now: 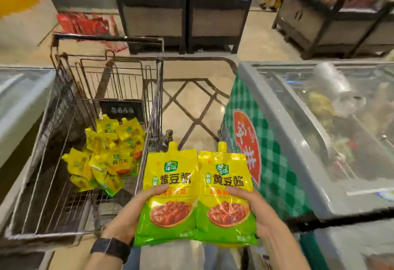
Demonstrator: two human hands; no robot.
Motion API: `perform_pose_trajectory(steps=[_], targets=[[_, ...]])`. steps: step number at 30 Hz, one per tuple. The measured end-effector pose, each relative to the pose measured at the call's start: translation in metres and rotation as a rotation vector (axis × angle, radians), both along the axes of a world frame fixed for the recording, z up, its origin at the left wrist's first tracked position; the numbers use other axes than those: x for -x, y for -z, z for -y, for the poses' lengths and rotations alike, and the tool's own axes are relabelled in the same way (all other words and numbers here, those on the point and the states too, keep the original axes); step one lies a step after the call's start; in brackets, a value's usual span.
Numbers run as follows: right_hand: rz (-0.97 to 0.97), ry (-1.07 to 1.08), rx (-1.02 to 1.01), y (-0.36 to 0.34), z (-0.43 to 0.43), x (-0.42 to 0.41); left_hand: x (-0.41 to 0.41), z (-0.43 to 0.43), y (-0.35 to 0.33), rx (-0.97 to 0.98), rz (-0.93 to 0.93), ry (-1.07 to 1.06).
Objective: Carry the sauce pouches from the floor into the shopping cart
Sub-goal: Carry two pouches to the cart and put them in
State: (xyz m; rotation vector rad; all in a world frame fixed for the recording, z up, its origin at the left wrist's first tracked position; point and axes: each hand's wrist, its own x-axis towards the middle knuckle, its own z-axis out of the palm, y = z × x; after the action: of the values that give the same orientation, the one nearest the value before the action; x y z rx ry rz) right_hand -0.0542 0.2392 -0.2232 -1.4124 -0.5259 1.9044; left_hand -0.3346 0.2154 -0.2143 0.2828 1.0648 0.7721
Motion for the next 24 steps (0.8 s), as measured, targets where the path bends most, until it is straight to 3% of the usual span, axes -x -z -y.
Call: perform_pose_trajectory(steps=[6, 11, 17, 24], targets=[[0.090, -0.218, -0.068, 0.002, -0.162, 0.026, 0.011, -0.108, 0.010, -0.003, -0.107, -0.286], [0.072, -0.527, -0.109, -0.012, -0.276, 0.092, 0.037, -0.139, 0.013, 0.004, -0.130, -0.577], [0.077, -0.874, -0.293, -0.017, -0.360, 0.217, 0.089, -0.152, 0.028, -0.067, -0.252, -0.975], [0.107, -1.097, -0.449, 0.007, -0.428, 0.332, 0.135, -0.160, 0.085, 0.068, -0.477, -1.131]])
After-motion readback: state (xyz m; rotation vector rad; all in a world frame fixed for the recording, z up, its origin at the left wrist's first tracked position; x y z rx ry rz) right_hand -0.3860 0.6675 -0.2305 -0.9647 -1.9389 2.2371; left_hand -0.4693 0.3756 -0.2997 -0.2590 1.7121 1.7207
